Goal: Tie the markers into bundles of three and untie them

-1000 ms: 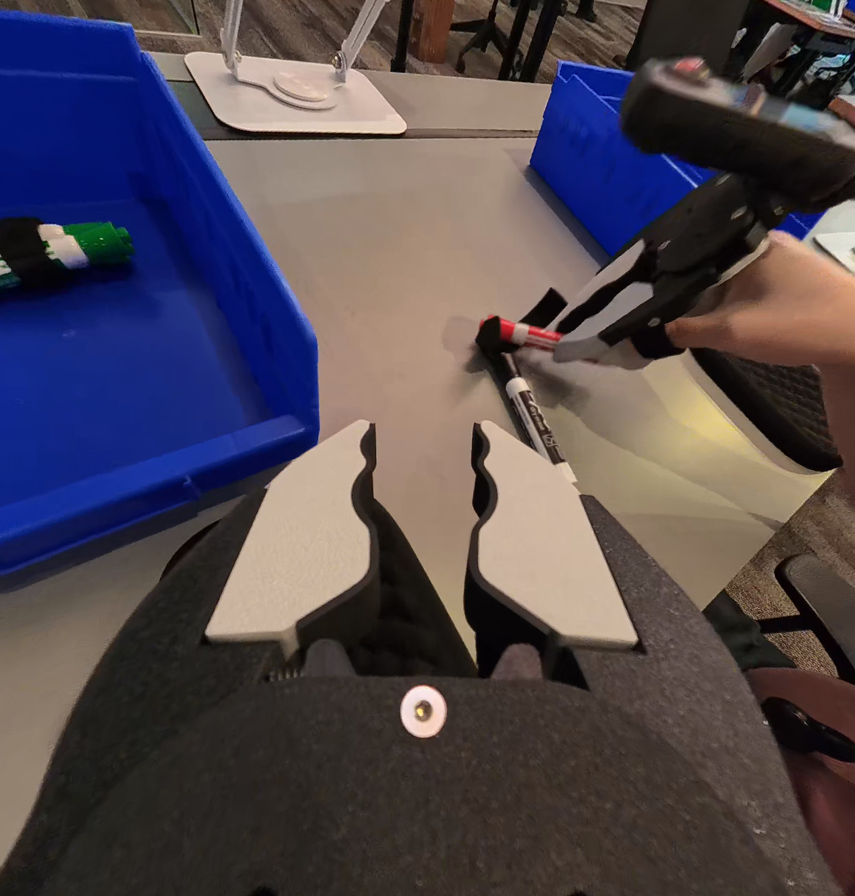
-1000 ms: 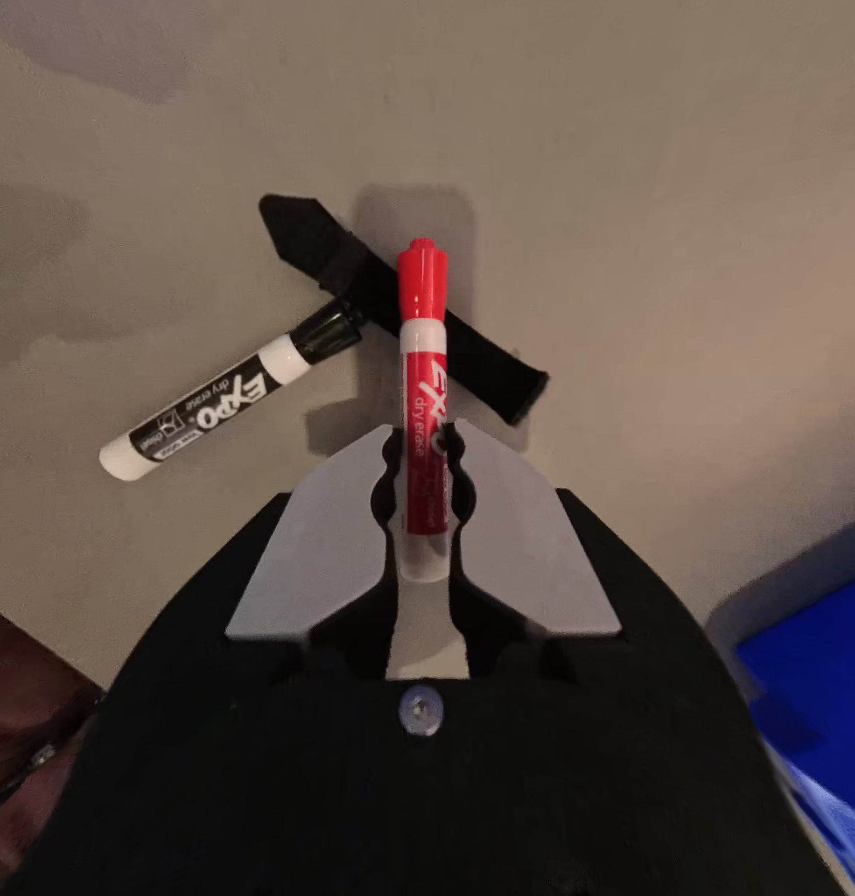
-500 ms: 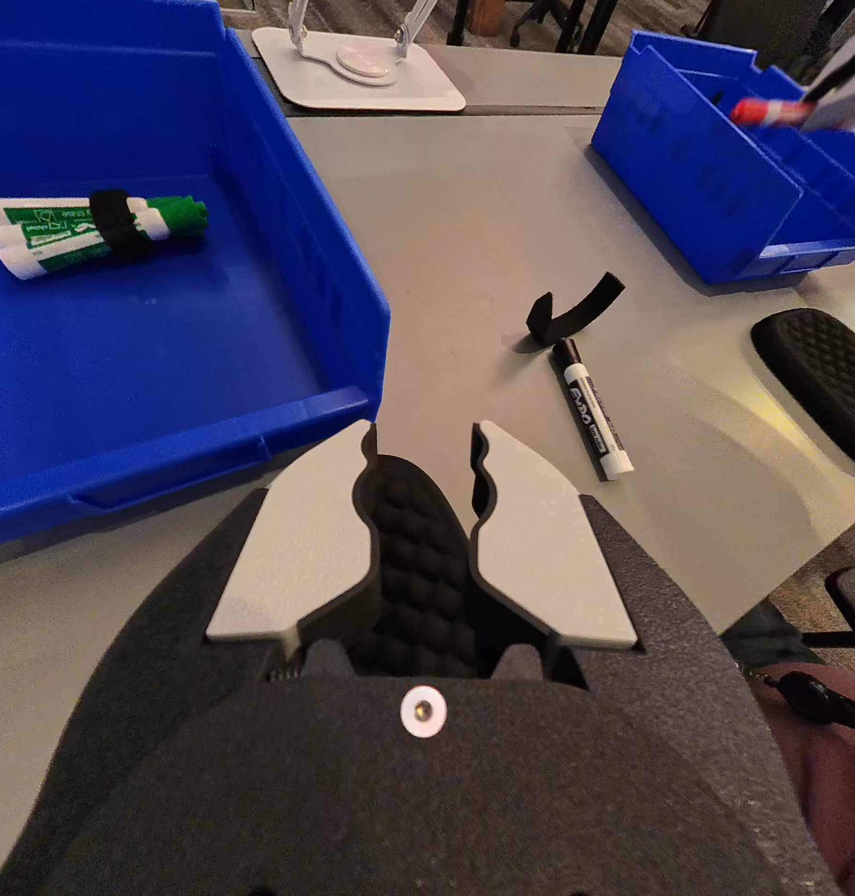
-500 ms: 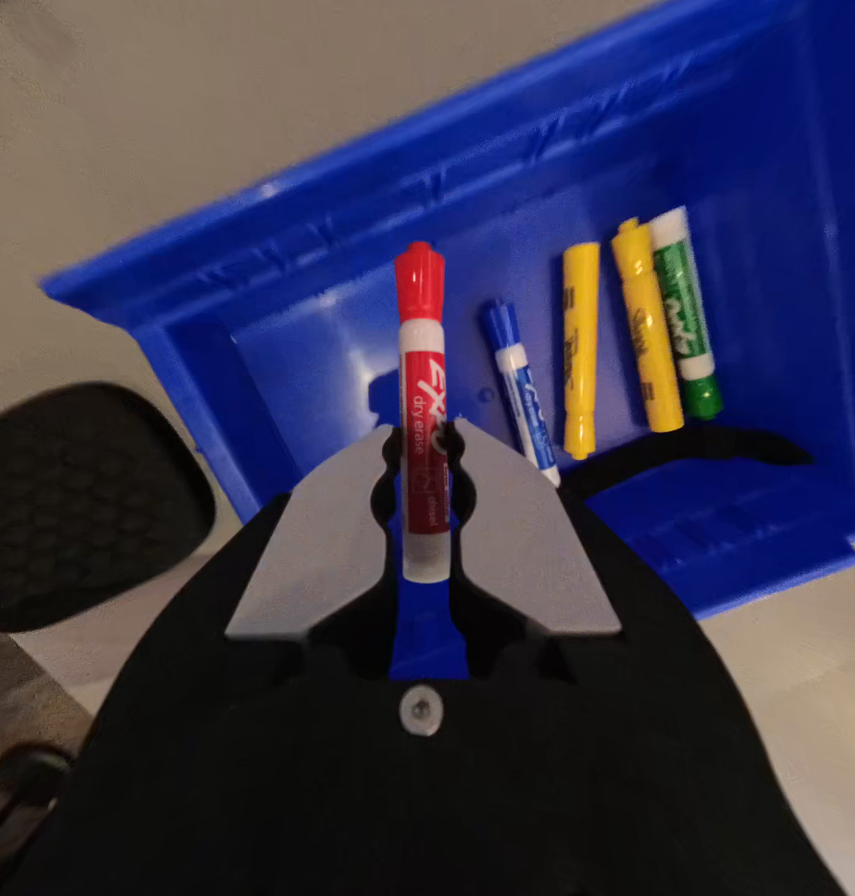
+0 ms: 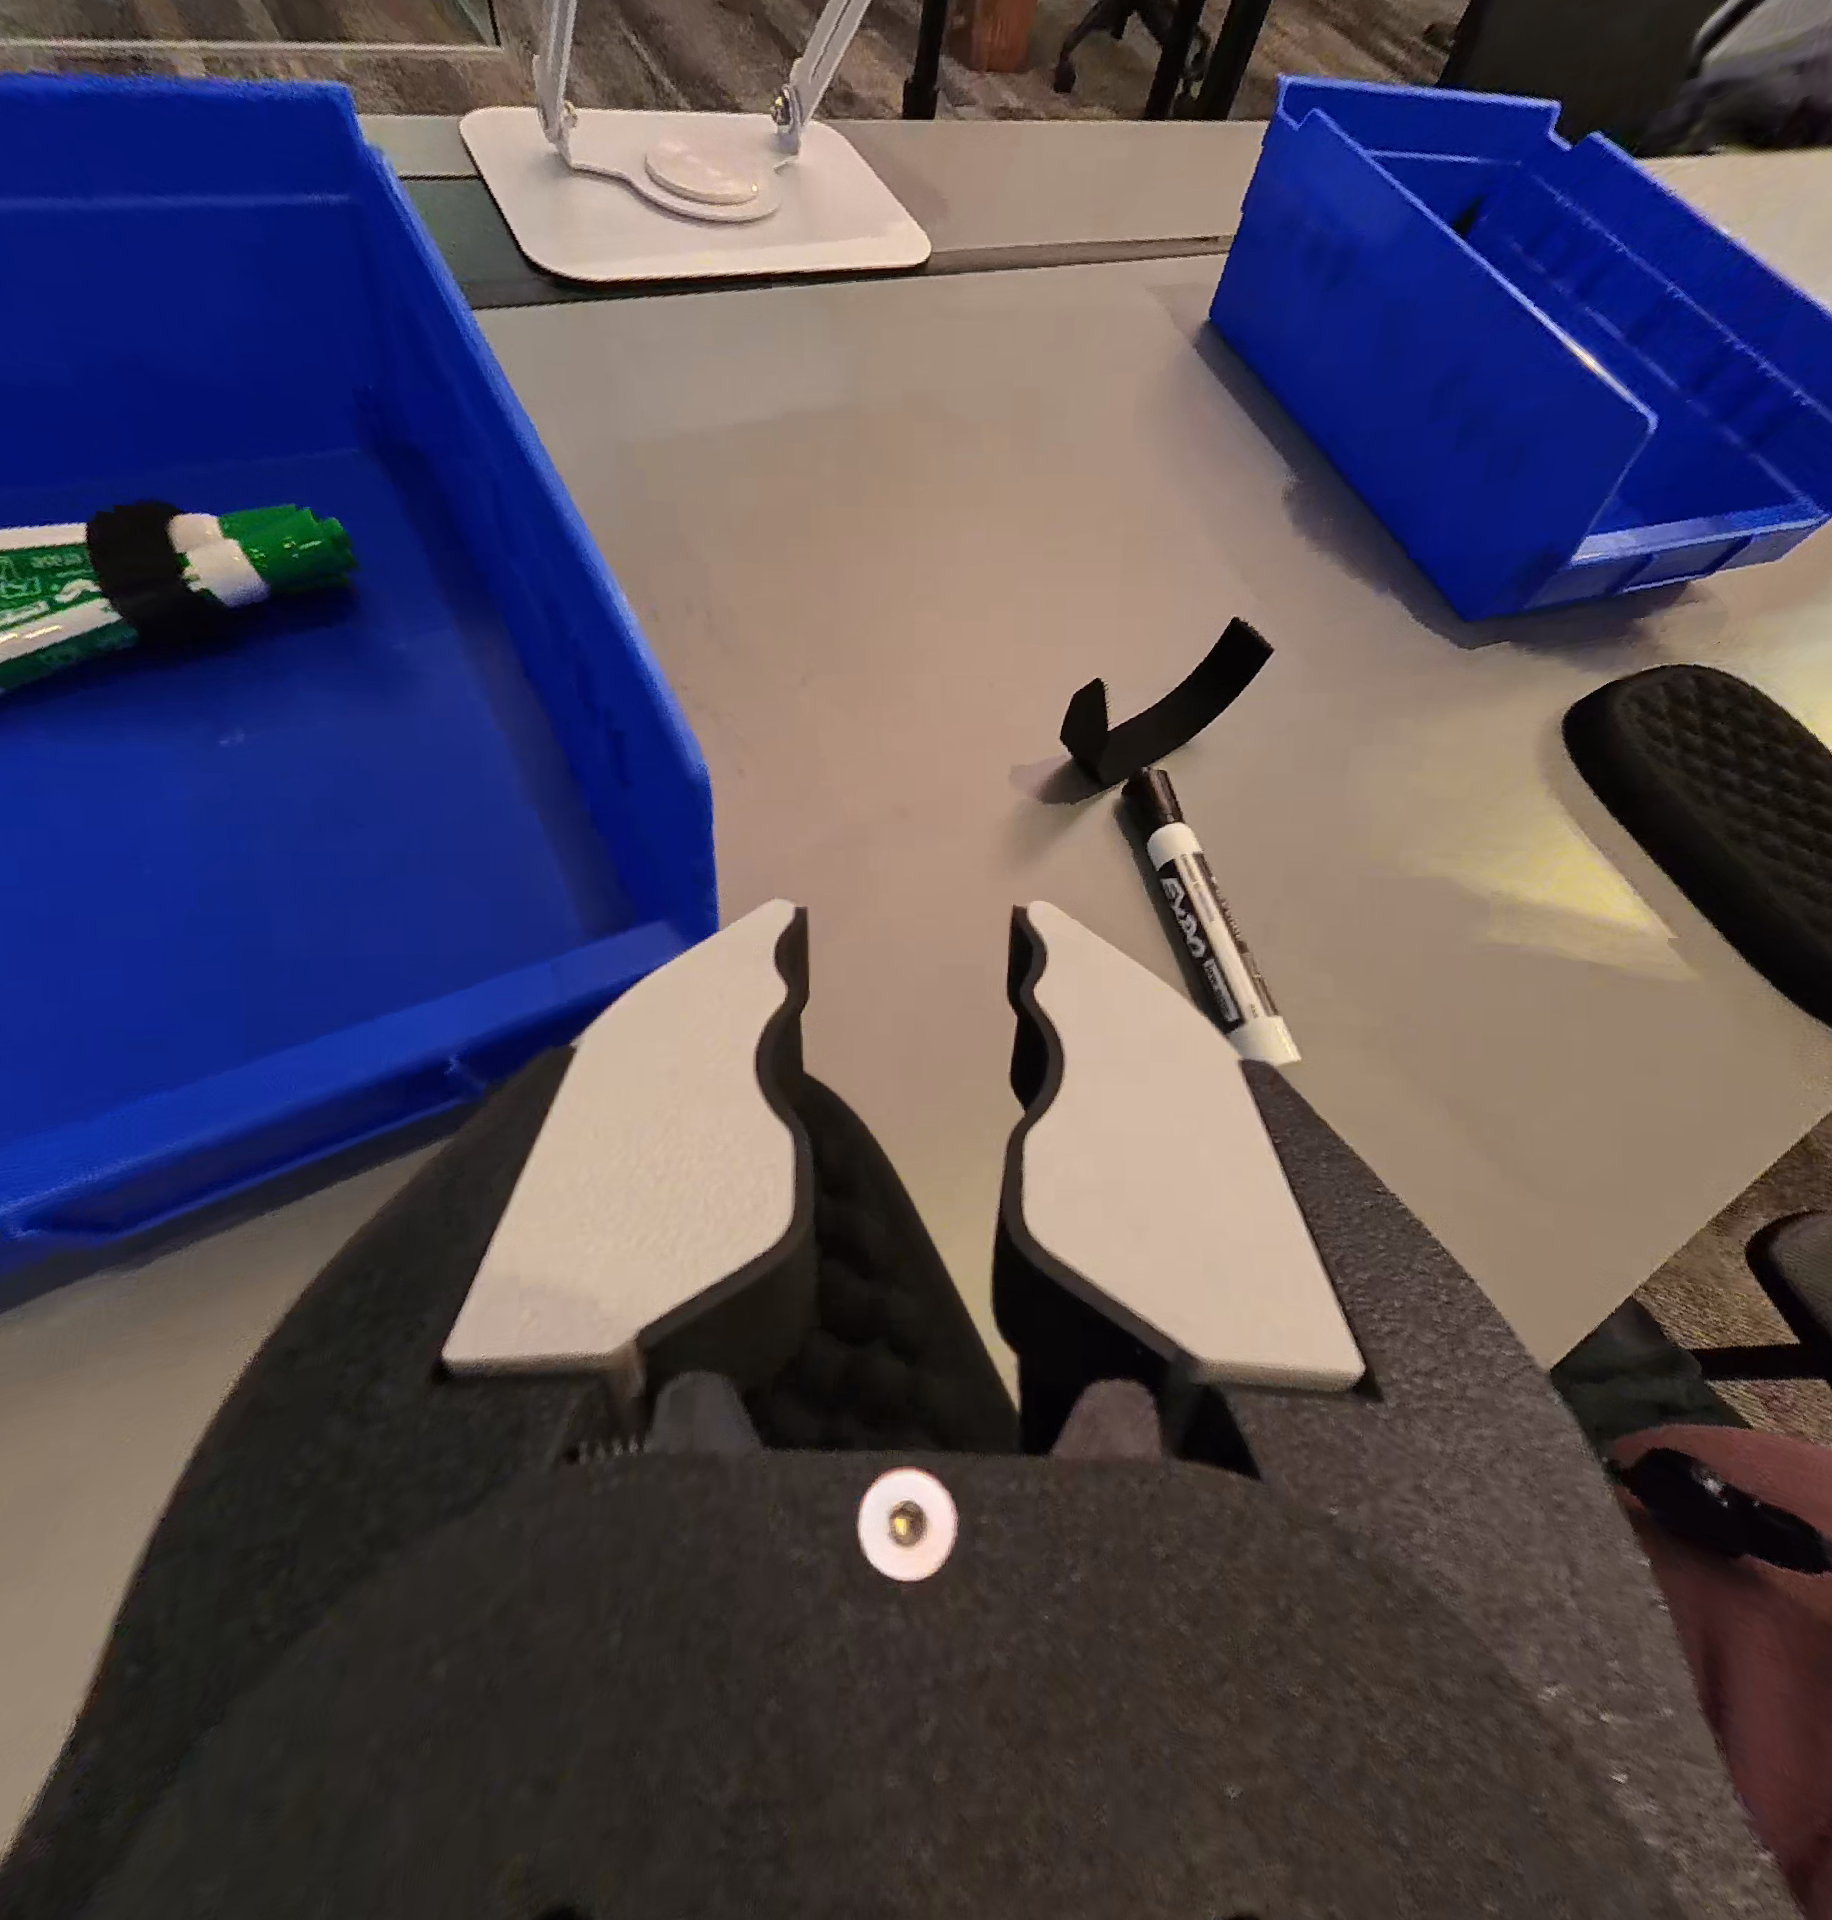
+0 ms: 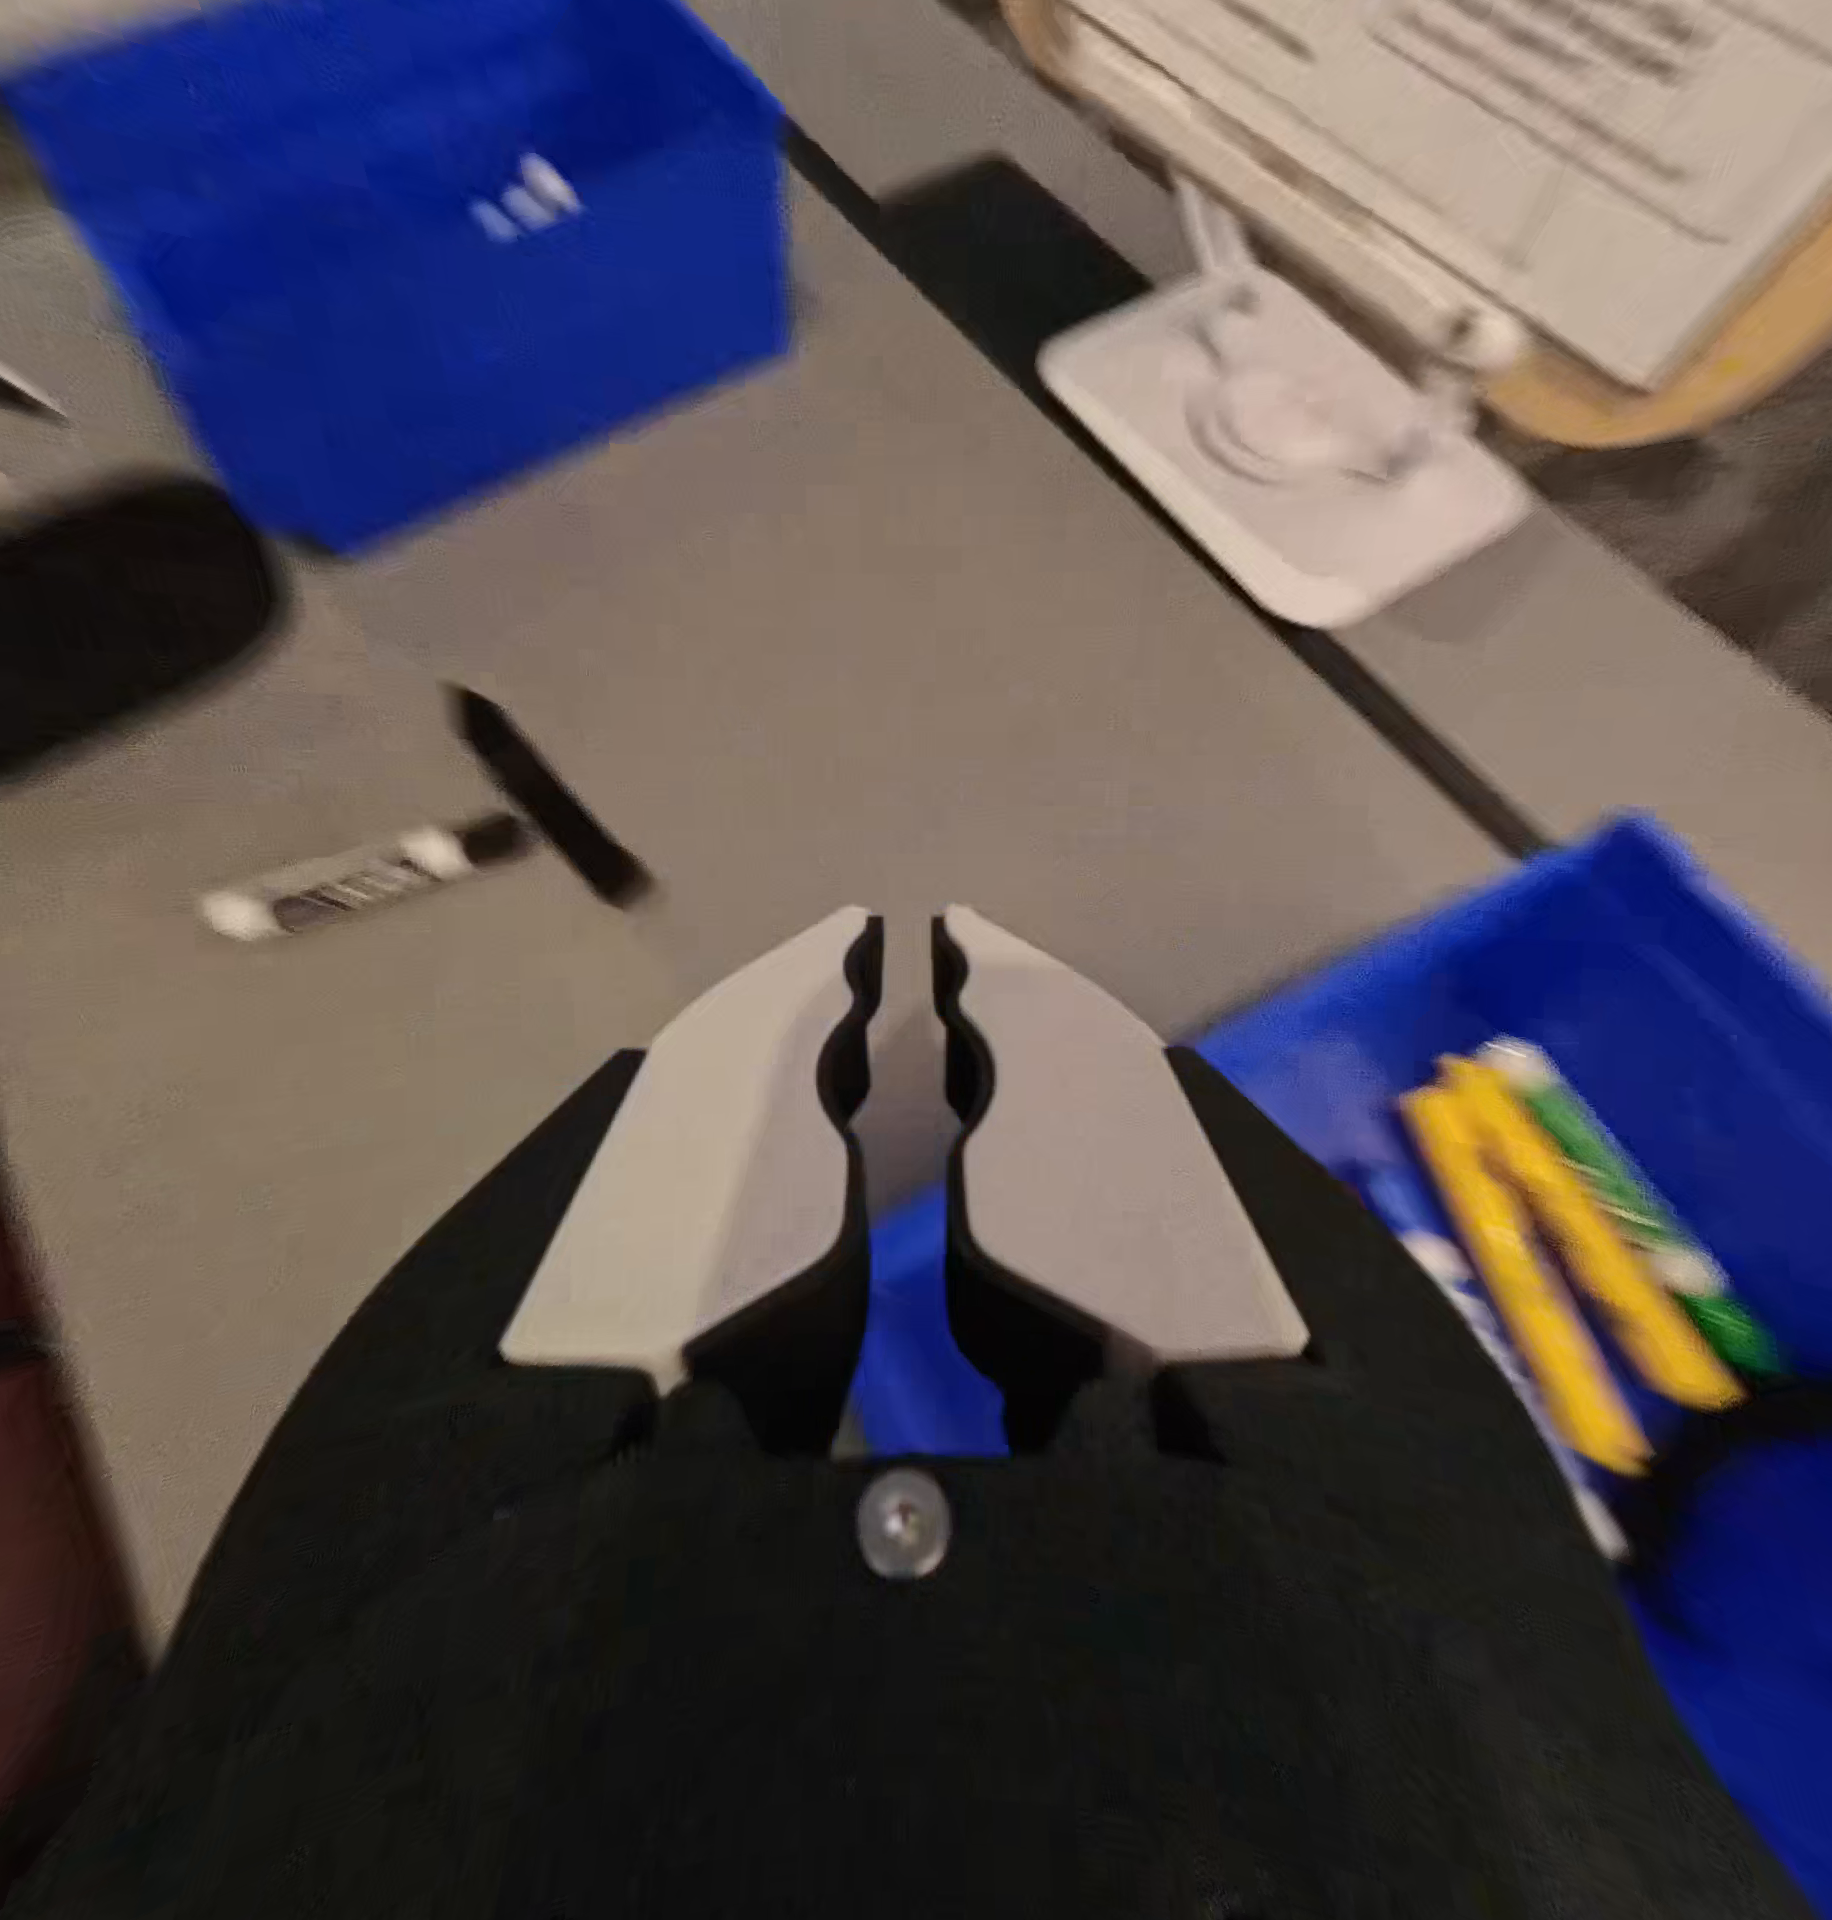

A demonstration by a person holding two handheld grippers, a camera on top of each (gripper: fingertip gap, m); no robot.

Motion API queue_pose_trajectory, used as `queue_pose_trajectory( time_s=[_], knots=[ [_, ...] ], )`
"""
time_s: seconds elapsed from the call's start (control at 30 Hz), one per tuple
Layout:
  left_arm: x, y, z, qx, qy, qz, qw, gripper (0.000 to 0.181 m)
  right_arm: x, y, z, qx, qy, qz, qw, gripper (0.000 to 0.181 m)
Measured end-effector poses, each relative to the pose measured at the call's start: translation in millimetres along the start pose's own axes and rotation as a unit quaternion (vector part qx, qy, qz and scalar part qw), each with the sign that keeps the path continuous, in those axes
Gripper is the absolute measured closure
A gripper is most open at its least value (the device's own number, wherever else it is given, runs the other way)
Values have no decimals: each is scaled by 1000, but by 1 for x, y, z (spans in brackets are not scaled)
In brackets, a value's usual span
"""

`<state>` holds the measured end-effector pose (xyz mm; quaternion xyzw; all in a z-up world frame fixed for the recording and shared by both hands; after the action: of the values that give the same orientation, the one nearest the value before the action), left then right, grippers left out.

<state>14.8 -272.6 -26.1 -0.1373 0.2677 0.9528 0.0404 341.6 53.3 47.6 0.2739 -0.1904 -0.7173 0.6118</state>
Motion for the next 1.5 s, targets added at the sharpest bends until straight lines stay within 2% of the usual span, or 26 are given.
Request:
queue_pose_trajectory(
  time_s=[0.07,0.1,0.17,0.27,0.33,0.47,0.6,0.7,0.77,0.8,0.83,0.97,1.07,1.17,1.2,1.27,1.3,1.33,1.4,1.5],
  knots=[
    [-1,-7,-1,3,4,-9,1000,145,72,-24,24,-67,-78,83,991,163],
    [-2,-11,-2,5,5,-11,1000,145,105,-44,25,-53,-106,98,988,162],
    [-5,-18,-3,9,7,-15,1000,145,162,-91,17,20,-113,117,986,163],
    [-13,-23,-4,17,1,-33,999,144,206,-144,9,100,-116,115,981,163],
    [-17,-21,-5,18,-5,-36,999,144,216,-159,13,117,-135,105,978,163],
    [-19,-15,-8,11,-2,-47,999,144,214,-164,22,143,-170,43,974,147],
    [-18,-7,-9,-5,12,-57,998,144,224,-170,20,195,-194,19,961,122],
    [-21,-1,-9,-18,13,-76,997,144,235,-181,10,270,-180,-8,946,119],
    [-23,2,-11,-19,9,-82,996,144,238,-186,3,308,-160,-35,937,123],
    [-23,3,-12,-17,6,-83,996,144,239,-186,4,310,-151,-32,938,153],
    [-22,4,-14,-15,4,-83,996,144,240,-185,4,317,-138,-22,938,156],
    [-15,8,-17,-5,8,-73,997,144,225,-174,-7,334,-120,34,934,161],
    [-9,9,-18,-9,13,-66,998,144,206,-143,-16,292,-108,79,947,161],
    [-2,10,-20,-1,15,-50,999,144,172,-73,1,178,-42,105,977,161],
    [0,9,-20,1,16,-46,999,144,151,-43,9,126,3,79,989,161],
    [1,10,-18,0,16,-39,999,144,89,16,22,25,52,-22,998,161],
    [0,11,-17,0,15,-35,999,144,60,36,21,4,61,-26,998,161],
    [-1,11,-16,1,14,-31,999,144,32,48,13,16,71,-18,997,161],
    [-3,11,-13,2,11,-22,1000,144,-17,49,-21,90,103,-11,991,161],
    [-10,7,-8,7,1,-14,1000,144,-51,18,-83,228,127,41,964,161]
  ],
)
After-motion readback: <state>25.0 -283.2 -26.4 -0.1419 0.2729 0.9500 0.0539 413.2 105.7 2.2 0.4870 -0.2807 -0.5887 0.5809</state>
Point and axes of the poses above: each gripper's, where its closed fingertips meet, y back along the fingers, z out of its top, x = y × z across the jaws, the point moved 8 cm from there along y, back along the fingers, and after that the axes turned 8 degrees about y, right-handed, at the moved point
